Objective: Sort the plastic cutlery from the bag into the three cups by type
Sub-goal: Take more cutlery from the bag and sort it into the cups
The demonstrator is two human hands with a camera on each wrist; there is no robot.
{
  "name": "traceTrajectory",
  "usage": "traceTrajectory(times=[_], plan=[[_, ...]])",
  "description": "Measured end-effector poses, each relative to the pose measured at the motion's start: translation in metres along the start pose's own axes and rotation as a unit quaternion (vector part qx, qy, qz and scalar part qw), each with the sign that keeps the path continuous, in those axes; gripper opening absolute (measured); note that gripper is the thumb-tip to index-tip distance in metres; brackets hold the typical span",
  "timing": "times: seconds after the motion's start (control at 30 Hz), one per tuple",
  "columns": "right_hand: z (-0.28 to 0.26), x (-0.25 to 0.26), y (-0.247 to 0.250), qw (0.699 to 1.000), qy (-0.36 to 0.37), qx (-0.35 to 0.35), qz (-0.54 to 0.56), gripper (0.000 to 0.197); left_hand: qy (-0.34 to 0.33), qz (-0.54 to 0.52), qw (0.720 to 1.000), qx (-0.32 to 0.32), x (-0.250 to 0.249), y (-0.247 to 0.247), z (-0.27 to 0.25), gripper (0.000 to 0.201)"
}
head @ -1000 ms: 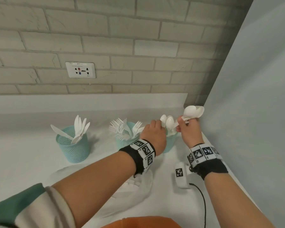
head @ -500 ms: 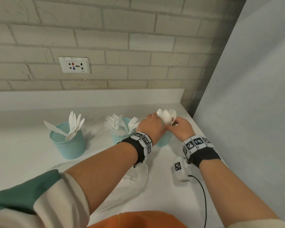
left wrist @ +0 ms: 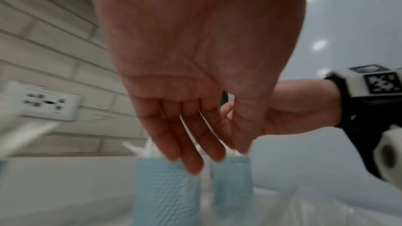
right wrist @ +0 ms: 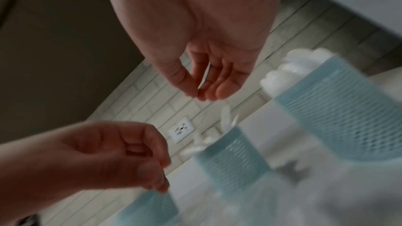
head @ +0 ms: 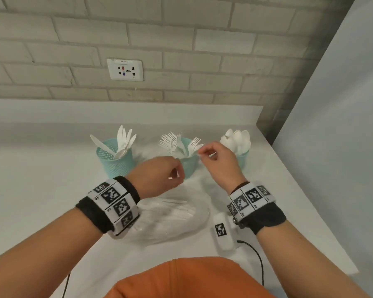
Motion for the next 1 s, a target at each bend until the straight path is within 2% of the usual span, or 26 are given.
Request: traceTrajectory(times=[0.07, 0.13, 0.23, 0.3, 0.4, 0.47, 0.63, 0.8, 1.0], plan=[[-0.020, 0.013, -0.044, 0.993, 0.012, 0.115, 0.008, 0.014, 0.039, 0.023, 0.996, 0.073, 0.034, -0.013, -0.025, 0.010], [-0.042, 0.015, -0.084, 0.975, 0.007, 0.223, -0.020, 0.015, 0.077, 0.058, 0.990, 0.101, 0.064, -0.019, -0.048, 0.015], [-0.064, -0.004, -0.114, 0.933, 0.004, 0.317, -0.169, 0.029, 0.113, 0.157, 0.978, 0.084, 0.098, -0.017, -0.078, 0.034], [-0.071, -0.022, -0.119, 0.899, -0.004, 0.353, -0.260, 0.049, 0.141, 0.212, 0.965, 0.065, 0.115, -0.014, -0.096, 0.053], [-0.077, -0.038, -0.114, 0.876, -0.015, 0.366, -0.314, 0.080, 0.222, 0.180, 0.956, 0.058, 0.139, -0.013, -0.120, 0.082], [-0.079, -0.045, -0.109, 0.868, -0.029, 0.366, -0.334, 0.087, 0.262, 0.113, 0.956, 0.073, 0.147, -0.020, -0.130, 0.093], [-0.076, -0.057, -0.120, 0.847, -0.063, 0.375, -0.371, 0.075, 0.241, -0.017, 0.968, 0.066, 0.128, -0.037, -0.126, 0.106], [-0.061, -0.038, -0.145, 0.806, -0.025, 0.370, -0.461, 0.063, 0.210, -0.073, 0.974, 0.045, 0.111, -0.042, -0.114, 0.104], [-0.060, -0.034, -0.169, 0.832, -0.064, 0.373, -0.407, 0.057, 0.217, -0.117, 0.969, 0.018, 0.110, -0.044, -0.114, 0.101]])
Point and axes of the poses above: each hand's wrist, its own z-axis towards the middle knuckle, its own y-axis out of the back of the hand, x = y × z, the point moved 9 cm from there along z, towards the middle knuckle, and after that the axes turned 3 degrees about y, right-handed, at the moved point
